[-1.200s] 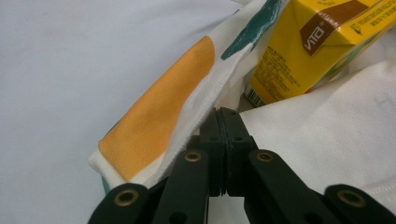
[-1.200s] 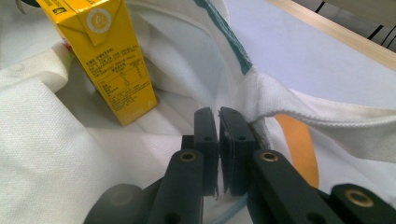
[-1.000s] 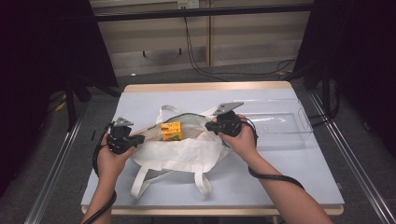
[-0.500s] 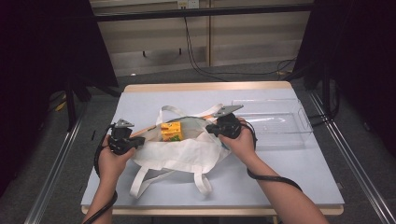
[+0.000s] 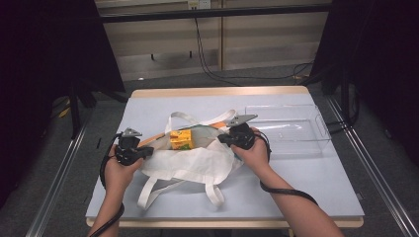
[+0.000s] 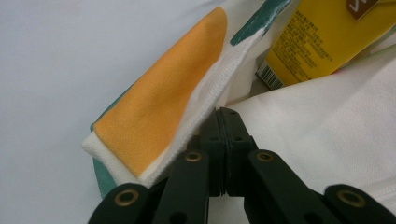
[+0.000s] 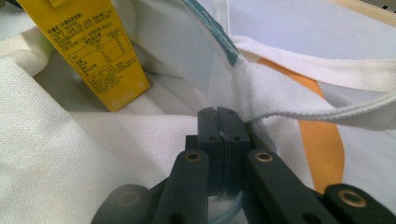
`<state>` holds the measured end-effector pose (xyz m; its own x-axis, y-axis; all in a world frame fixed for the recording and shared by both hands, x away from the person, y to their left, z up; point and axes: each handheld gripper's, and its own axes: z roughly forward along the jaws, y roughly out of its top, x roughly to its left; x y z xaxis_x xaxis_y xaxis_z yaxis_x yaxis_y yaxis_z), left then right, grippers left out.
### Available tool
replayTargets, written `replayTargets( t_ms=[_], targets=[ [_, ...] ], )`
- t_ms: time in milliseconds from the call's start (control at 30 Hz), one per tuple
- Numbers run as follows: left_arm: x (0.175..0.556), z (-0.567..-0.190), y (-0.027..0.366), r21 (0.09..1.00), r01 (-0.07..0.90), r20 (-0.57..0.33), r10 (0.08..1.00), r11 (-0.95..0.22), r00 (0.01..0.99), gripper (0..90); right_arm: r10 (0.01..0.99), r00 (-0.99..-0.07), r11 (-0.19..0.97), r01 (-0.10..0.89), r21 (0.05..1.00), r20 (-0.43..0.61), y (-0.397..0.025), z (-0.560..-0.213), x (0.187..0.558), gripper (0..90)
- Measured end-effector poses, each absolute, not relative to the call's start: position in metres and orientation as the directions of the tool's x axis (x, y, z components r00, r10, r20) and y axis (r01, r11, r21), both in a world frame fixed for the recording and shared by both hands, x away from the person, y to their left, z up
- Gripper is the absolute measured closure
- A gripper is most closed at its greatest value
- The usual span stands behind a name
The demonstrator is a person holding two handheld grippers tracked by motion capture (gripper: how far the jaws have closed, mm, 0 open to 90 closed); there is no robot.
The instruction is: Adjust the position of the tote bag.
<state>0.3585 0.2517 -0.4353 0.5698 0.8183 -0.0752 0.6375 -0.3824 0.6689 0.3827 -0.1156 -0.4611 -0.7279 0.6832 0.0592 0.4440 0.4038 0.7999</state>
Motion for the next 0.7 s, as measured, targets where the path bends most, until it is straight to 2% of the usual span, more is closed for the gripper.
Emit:
replayTargets(
  t_ms=[700],
  targets=[
    [0.3549, -0.4439, 0.2515, 0.662, 0.647, -0.085, 0.819, -0.379, 0.567, 89.4, 0.676, -0.735, 0.425, 0.435, 0.794, 0.041, -0.1148, -0.4657, 0.382, 90.0]
  ],
)
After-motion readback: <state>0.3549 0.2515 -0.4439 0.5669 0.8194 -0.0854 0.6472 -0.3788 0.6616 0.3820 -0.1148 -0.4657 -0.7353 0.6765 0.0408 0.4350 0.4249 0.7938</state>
